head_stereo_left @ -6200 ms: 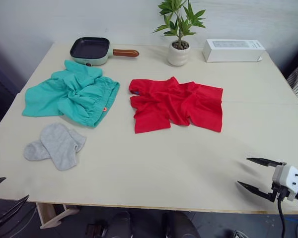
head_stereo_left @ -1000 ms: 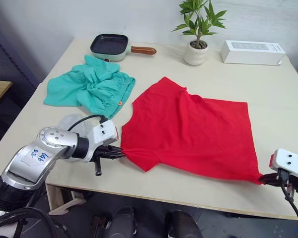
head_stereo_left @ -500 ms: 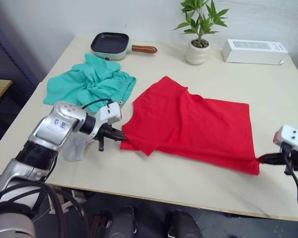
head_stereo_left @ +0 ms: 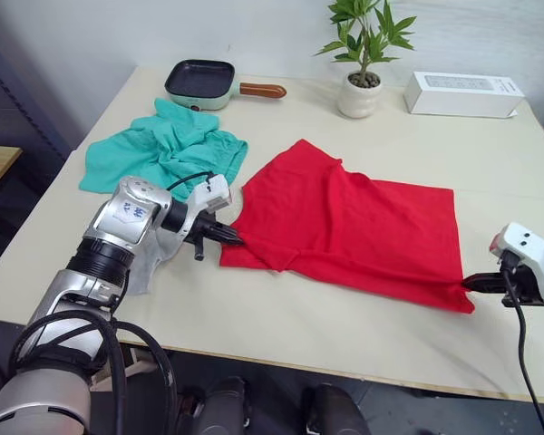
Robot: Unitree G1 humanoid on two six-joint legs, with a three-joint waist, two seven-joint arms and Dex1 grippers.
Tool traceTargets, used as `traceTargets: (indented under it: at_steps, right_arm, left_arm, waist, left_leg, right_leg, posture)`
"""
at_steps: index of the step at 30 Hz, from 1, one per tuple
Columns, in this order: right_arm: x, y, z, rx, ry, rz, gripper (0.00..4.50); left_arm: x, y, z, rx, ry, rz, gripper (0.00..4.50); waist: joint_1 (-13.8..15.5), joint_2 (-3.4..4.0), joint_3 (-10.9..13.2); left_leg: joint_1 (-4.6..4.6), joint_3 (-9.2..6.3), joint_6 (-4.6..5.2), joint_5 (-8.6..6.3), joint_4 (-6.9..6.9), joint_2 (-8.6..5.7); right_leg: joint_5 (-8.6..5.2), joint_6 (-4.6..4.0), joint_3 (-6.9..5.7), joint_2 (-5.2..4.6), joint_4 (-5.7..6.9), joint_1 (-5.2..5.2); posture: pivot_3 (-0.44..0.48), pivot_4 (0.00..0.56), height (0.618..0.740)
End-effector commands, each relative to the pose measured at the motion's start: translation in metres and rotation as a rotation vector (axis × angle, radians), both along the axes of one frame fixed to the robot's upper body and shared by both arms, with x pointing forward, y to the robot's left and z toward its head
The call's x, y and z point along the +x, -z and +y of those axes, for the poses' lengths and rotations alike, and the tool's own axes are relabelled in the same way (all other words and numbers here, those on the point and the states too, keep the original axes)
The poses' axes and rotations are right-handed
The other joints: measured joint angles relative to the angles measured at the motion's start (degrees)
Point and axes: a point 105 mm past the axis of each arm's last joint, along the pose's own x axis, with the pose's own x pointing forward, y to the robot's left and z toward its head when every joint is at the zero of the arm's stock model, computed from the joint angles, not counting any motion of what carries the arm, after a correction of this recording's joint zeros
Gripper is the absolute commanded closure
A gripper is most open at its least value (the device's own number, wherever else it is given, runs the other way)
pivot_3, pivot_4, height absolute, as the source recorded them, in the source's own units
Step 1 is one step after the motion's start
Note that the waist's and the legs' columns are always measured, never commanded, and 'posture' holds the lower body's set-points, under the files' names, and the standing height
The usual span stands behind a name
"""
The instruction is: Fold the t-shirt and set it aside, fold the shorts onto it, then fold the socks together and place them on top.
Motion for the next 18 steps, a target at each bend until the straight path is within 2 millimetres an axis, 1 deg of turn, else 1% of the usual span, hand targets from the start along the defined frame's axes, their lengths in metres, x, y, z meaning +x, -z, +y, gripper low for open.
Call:
traceTargets:
  at_steps: [1,3,5,6,7,8,9,10,11,12,13,14,15,17,18]
  right_arm:
    - [0.01,-0.023,-0.007,0.038,0.082,-0.18,4.12]
    - [0.008,-0.031,-0.007,0.057,0.092,-0.223,3.66]
    - [0.005,-0.04,-0.01,0.047,0.096,-0.276,2.93]
    - [0.003,-0.046,-0.011,0.046,0.094,-0.313,2.65]
    - [0.001,-0.055,-0.01,0.067,0.093,-0.35,2.26]
    - [-0.003,-0.063,-0.005,0.096,0.072,-0.375,1.99]
    - [-0.007,-0.07,0.003,0.133,0.041,-0.393,1.99]
    - [-0.01,-0.074,0.011,0.165,0.015,-0.408,2.06]
    - [-0.013,-0.075,0.021,0.191,-0.018,-0.408,2.27]
    - [-0.017,-0.072,0.034,0.217,-0.062,-0.401,2.47]
    - [-0.021,-0.067,0.044,0.228,-0.097,-0.39,2.79]
    - [-0.025,-0.059,0.056,0.221,-0.144,-0.378,3.2]
    - [-0.028,-0.047,0.067,0.212,-0.184,-0.361,3.52]
    - [-0.029,-0.026,0.085,0.207,-0.243,-0.38,4.17]
    - [-0.029,-0.021,0.09,0.212,-0.254,-0.396,4.49]
  left_arm:
    - [0.011,-0.022,0.0,-0.117,-0.068,-0.166,3.51]
    - [0.016,-0.03,0.002,-0.168,-0.1,-0.275,3.02]
    - [0.017,-0.039,0.009,-0.221,-0.129,-0.371,2.39]
    - [0.015,-0.043,0.013,-0.244,-0.132,-0.405,2.39]
    - [0.009,-0.043,0.019,-0.253,-0.117,-0.417,2.39]
    - [0.004,-0.045,0.024,-0.241,-0.089,-0.468,2.39]
    - [0.0,-0.044,0.028,-0.227,-0.072,-0.496,2.39]
    - [-0.007,-0.044,0.03,-0.228,-0.04,-0.505,2.57]
    - [-0.012,-0.044,0.03,-0.234,-0.01,-0.519,2.78]
    - [-0.02,-0.041,0.028,-0.24,0.03,-0.507,2.97]
    - [-0.027,-0.037,0.026,-0.24,0.07,-0.487,3.25]
    - [-0.034,-0.03,0.022,-0.22,0.118,-0.474,3.62]
    - [-0.042,-0.018,0.017,-0.189,0.169,-0.445,3.89]
    - [-0.05,0.004,0.008,-0.125,0.233,-0.433,4.47]
    - [-0.051,0.01,0.005,-0.113,0.246,-0.431,4.5]
  waist:
    - [-0.01,0.0,0.0]
    - [0.01,0.0,0.0]
    - [0.08,0.0,0.0]
    - [0.05,0.0,0.0]
    - [0.0,0.0,0.0]
    - [-0.06,0.0,0.0]
    - [-0.14,0.0,0.0]
    - [-0.21,0.0,0.0]
    - [-0.26,0.0,0.0]
    - [-0.22,0.0,0.0]
    - [-0.08,-0.01,-0.01]
    - [-0.04,-0.04,-0.03]
    - [0.11,-0.04,-0.03]
    - [0.27,-0.08,-0.05]
    - [0.29,-0.07,-0.05]
  left_leg:
    - [0.0,0.0,0.0,0.0,0.02,0.0]
    - [0.0,0.0,0.0,0.0,0.02,0.0]
    - [0.01,-0.02,0.0,0.0,-0.01,0.0]
    - [0.0,-0.02,0.0,0.0,-0.03,0.0]
    - [0.0,-0.02,0.0,0.0,-0.03,0.01]
    - [0.0,0.0,0.0,0.0,-0.05,0.01]
    - [0.03,0.01,0.0,0.0,-0.06,0.01]
    - [0.03,0.02,-0.01,0.0,-0.07,0.01]
    - [0.04,0.02,-0.01,0.0,-0.09,0.02]
    - [0.07,0.01,-0.03,-0.01,-0.1,0.06]
    - [0.08,-0.02,-0.04,0.0,-0.09,0.08]
    - [0.09,-0.05,-0.04,0.0,-0.09,0.08]
    - [0.11,-0.06,-0.04,0.0,-0.09,0.08]
    - [0.11,-0.1,-0.03,-0.02,-0.1,0.04]
    - [0.14,-0.13,-0.01,-0.04,-0.1,0.02]
  right_leg:
    - [0.0,0.0,0.0,-0.01,0.02,0.0]
    - [0.0,0.01,0.0,-0.02,0.03,0.0]
    - [0.0,0.01,-0.02,-0.02,0.02,0.0]
    - [0.0,0.01,-0.03,-0.02,0.0,0.0]
    - [0.01,0.01,-0.03,-0.02,-0.01,0.0]
    - [0.01,0.01,-0.02,-0.02,-0.03,0.0]
    - [0.01,0.02,-0.02,-0.02,-0.04,0.02]
    - [0.01,0.02,-0.01,-0.01,-0.06,0.01]
    - [0.01,0.02,-0.01,-0.01,-0.06,0.01]
    - [0.01,0.02,-0.01,0.01,-0.06,0.04]
    - [0.01,0.02,-0.02,0.01,-0.06,0.06]
    - [0.01,0.01,-0.02,0.01,-0.06,0.09]
    - [0.01,0.01,-0.03,0.01,-0.08,0.13]
    - [0.01,0.02,-0.03,-0.02,-0.13,0.18]
    - [0.03,0.04,-0.04,-0.02,-0.18,0.24]
  posture:
    - [0.0,0.15,0.74]
    - [0.0,0.15,0.74]
    - [0.0,0.15,0.74]
    - [0.0,0.15,0.74]
    - [0.0,0.15,0.74]
    - [0.0,0.15,0.74]
    - [0.0,0.15,0.74]
    - [0.0,0.15,0.74]
    - [0.0,0.15,0.74]
    - [0.0,0.15,0.74]
    - [0.0,0.15,0.74]
    - [0.0,0.15,0.74]
    - [0.0,0.15,0.74]
    - [0.0,0.15,0.74]
    - [0.0,0.15,0.74]
